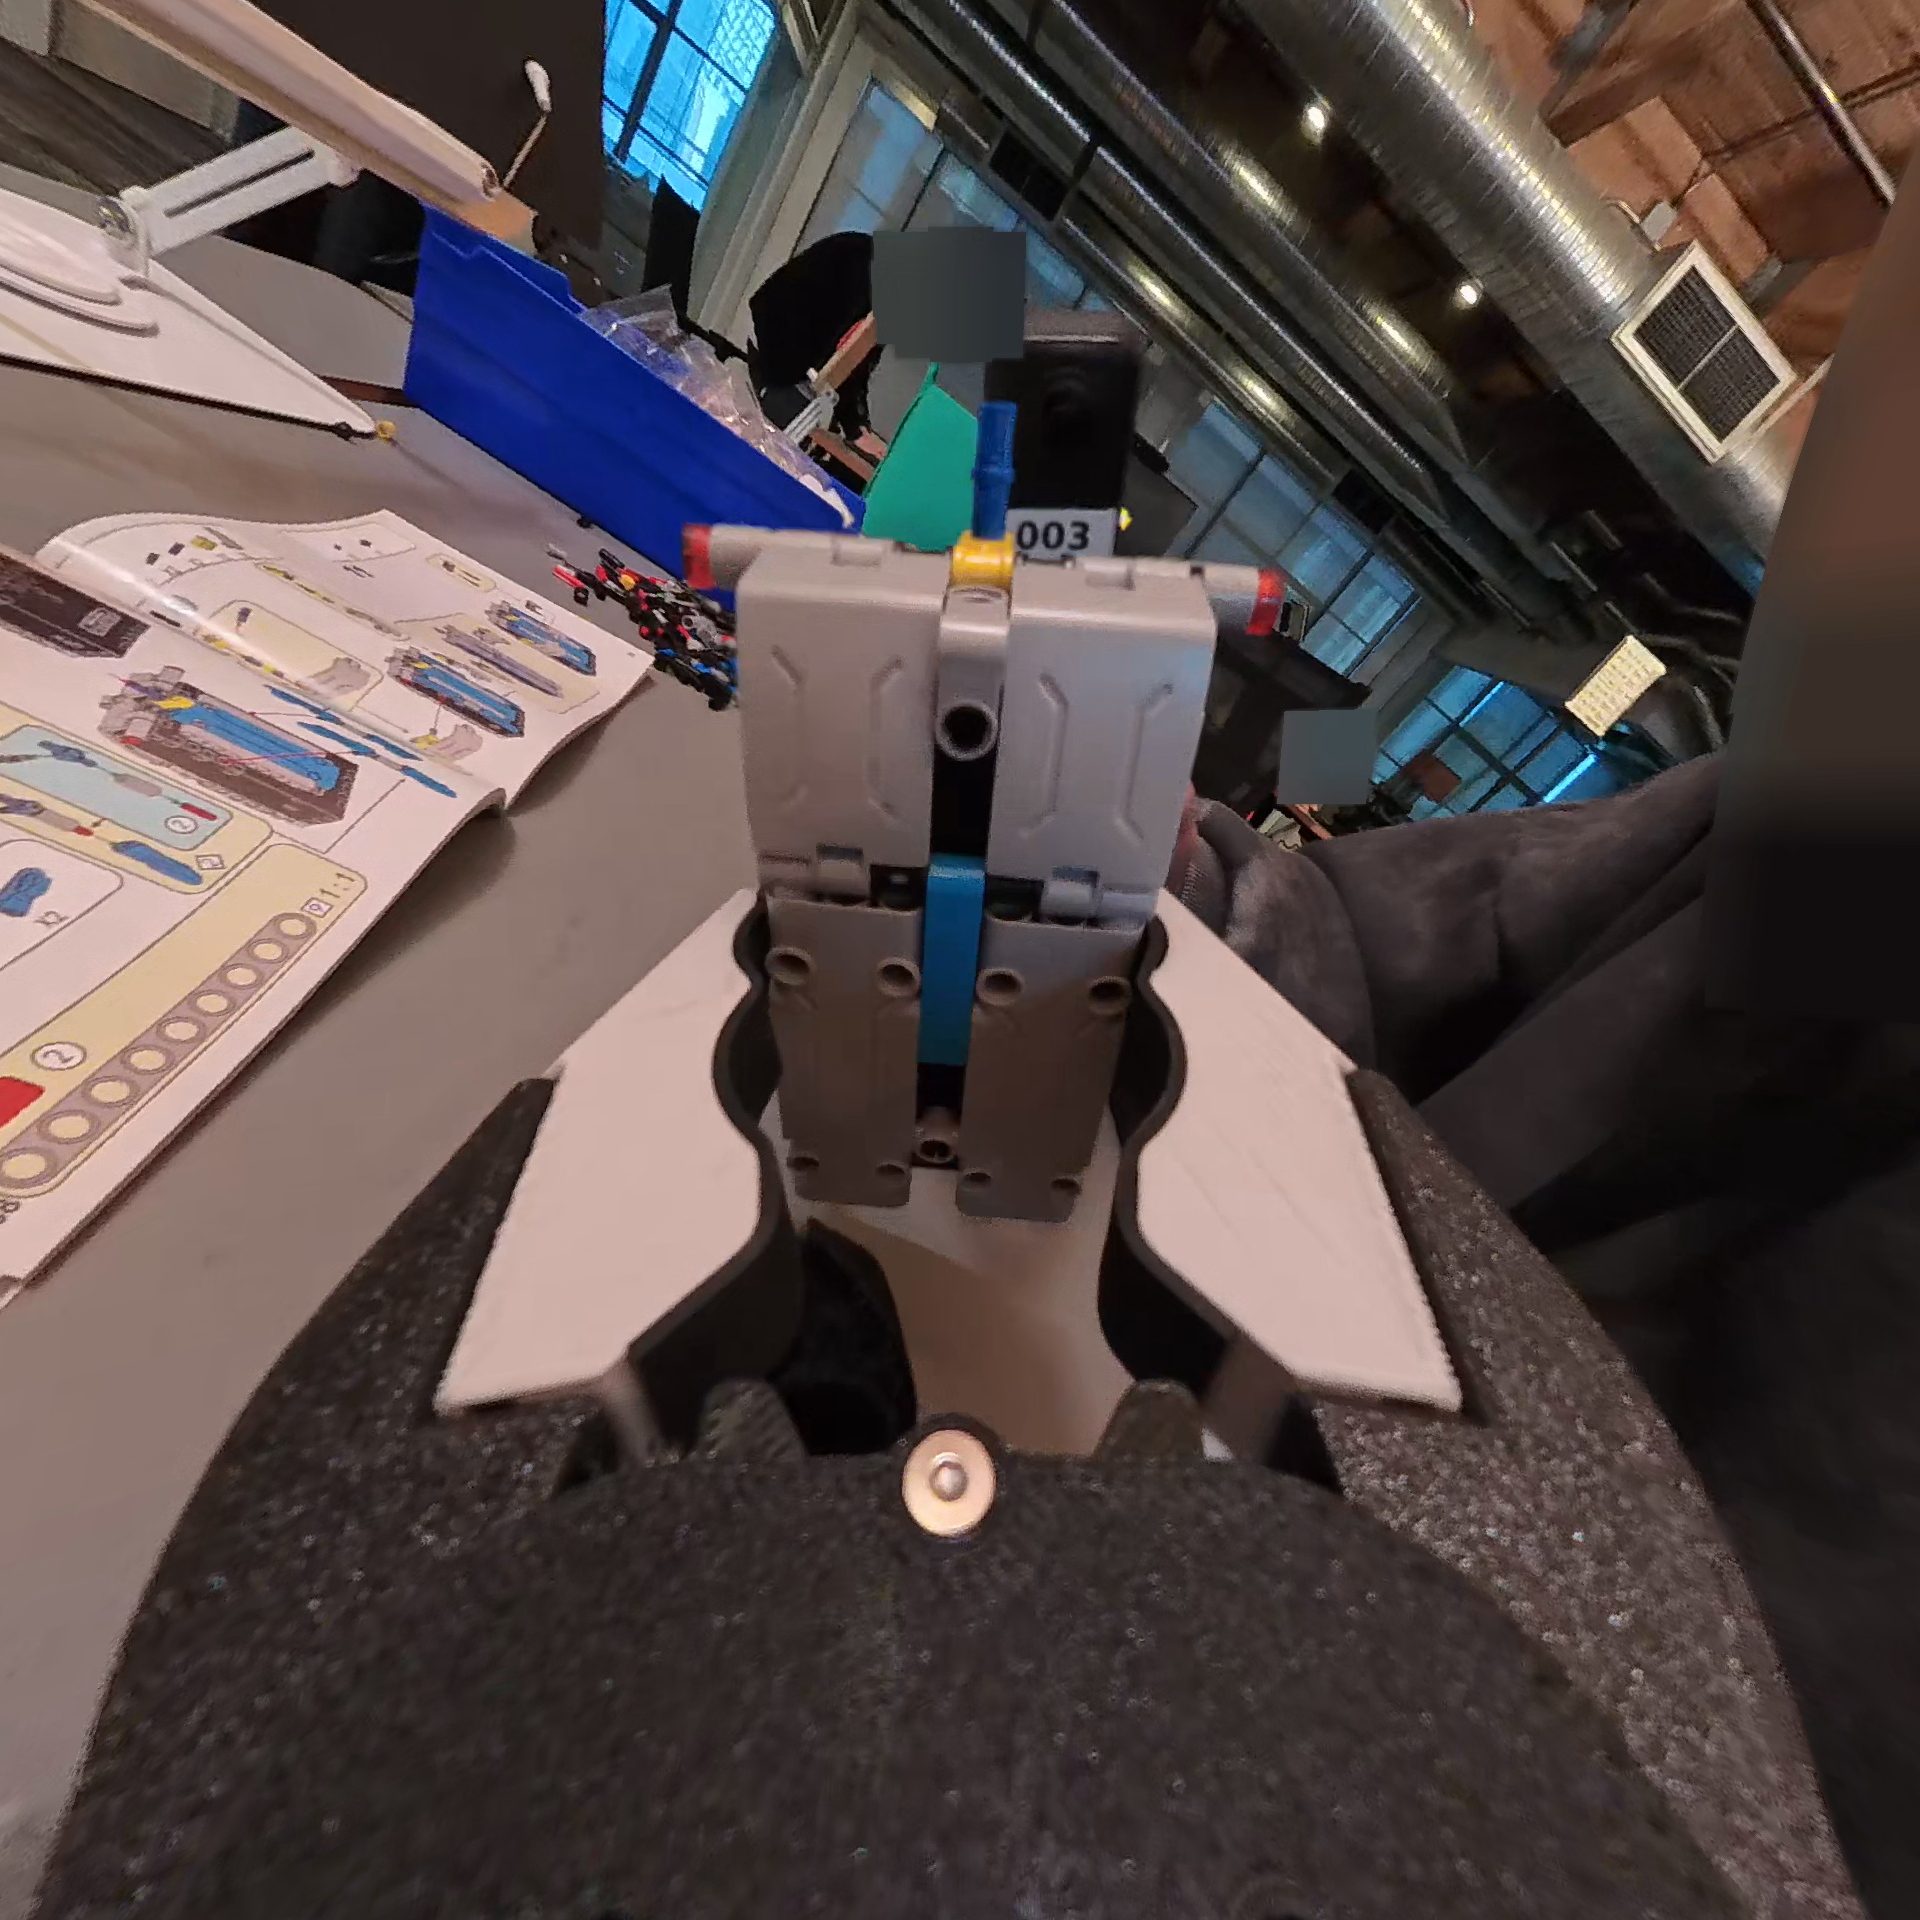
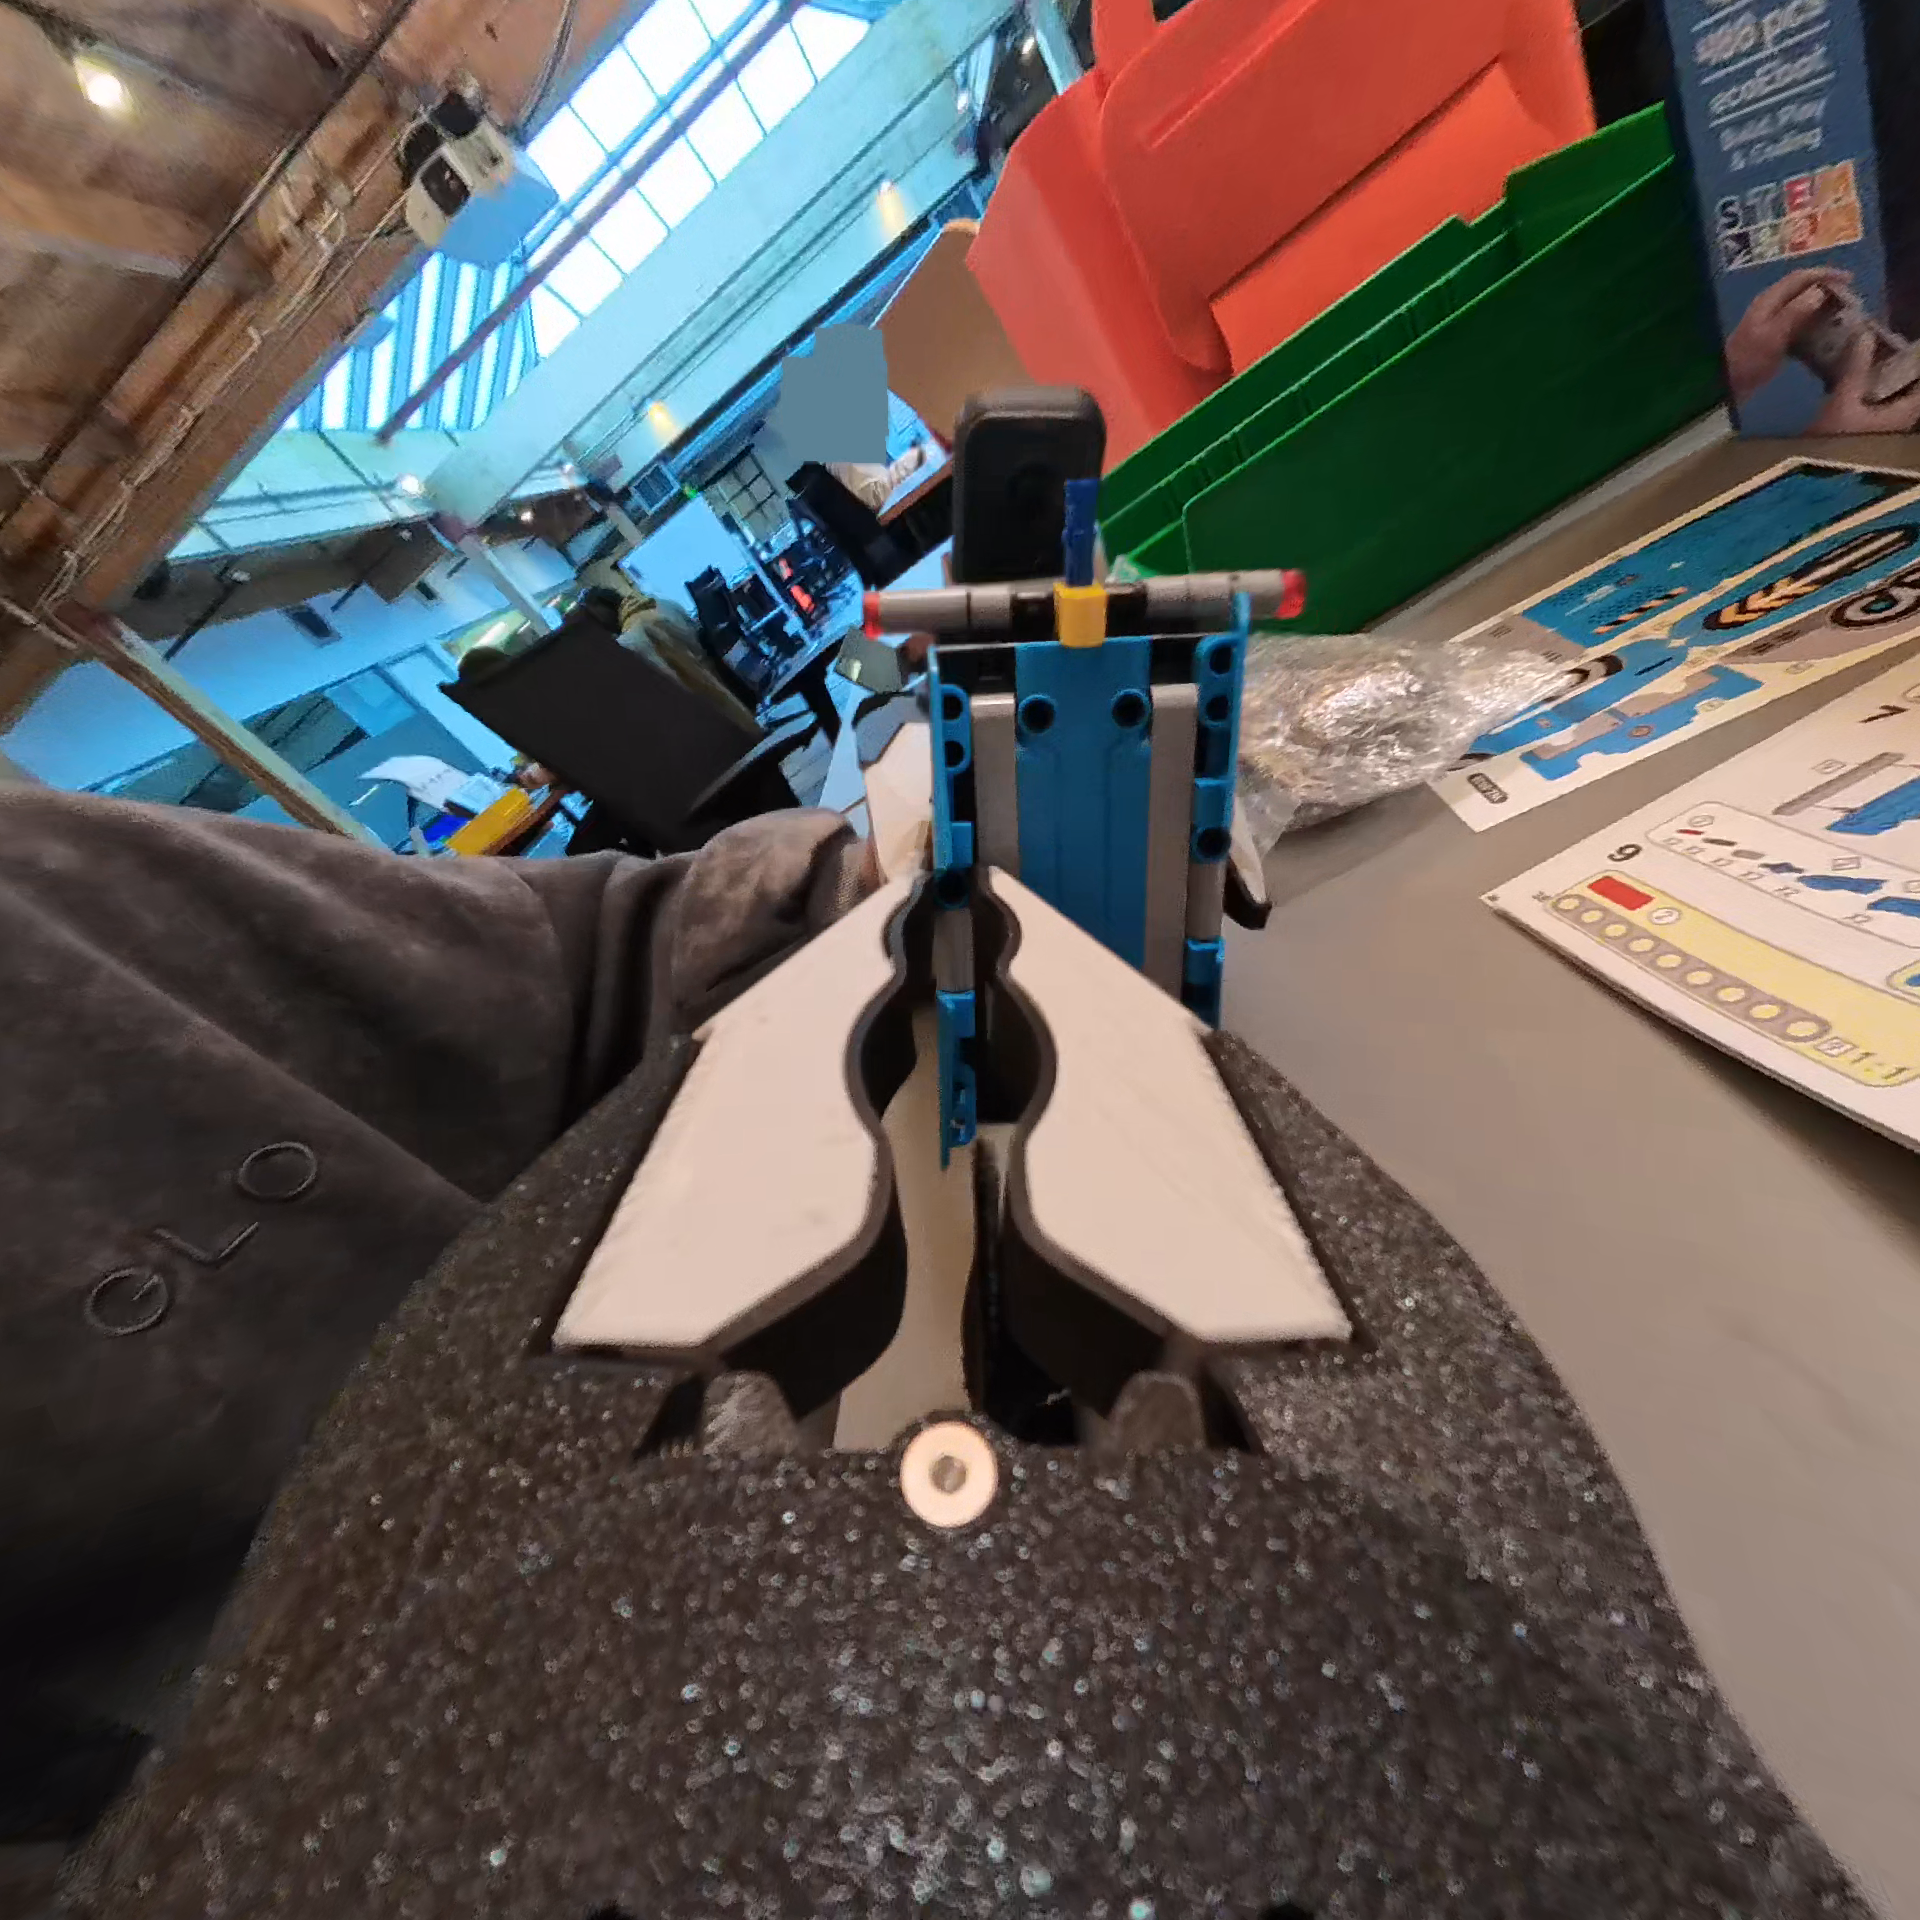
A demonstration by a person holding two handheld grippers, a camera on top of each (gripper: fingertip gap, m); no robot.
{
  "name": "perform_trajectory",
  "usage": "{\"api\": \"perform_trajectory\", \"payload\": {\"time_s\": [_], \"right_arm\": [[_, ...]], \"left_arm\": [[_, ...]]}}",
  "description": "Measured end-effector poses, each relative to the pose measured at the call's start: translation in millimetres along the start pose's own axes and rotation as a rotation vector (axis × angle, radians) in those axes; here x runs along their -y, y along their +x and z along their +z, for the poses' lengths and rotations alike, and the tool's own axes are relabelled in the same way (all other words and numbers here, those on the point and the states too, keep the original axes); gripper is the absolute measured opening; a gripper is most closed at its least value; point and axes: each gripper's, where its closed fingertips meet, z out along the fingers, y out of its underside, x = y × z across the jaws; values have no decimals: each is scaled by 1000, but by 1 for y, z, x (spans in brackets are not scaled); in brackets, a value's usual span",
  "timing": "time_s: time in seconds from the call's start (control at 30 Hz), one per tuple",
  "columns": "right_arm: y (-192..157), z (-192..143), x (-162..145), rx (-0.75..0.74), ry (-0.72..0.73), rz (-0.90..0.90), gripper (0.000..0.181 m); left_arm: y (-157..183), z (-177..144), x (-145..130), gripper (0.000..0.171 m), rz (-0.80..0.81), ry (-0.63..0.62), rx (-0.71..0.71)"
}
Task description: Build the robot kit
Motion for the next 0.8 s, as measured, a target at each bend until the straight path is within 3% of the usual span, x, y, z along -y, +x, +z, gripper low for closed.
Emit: {"api": "perform_trajectory", "payload": {"time_s": [0.27, 0.5, 0.63, 0.8], "right_arm": [[-3, 0, 13, -47, 73, -44, 6], [-1, 3, 8, -64, 37, -54, 6], [-4, 0, 17, -53, 112, -27, 6], [-3, 0, 16, -58, 91, -35, 6]], "left_arm": [[5, 2, 4, 65, -41, 42, -28], [2, -2, 8, 65, -67, 81, -19], [4, 4, 2, 65, -38, 45, -8], [3, 3, 3, 65, -60, 59, -13]]}}
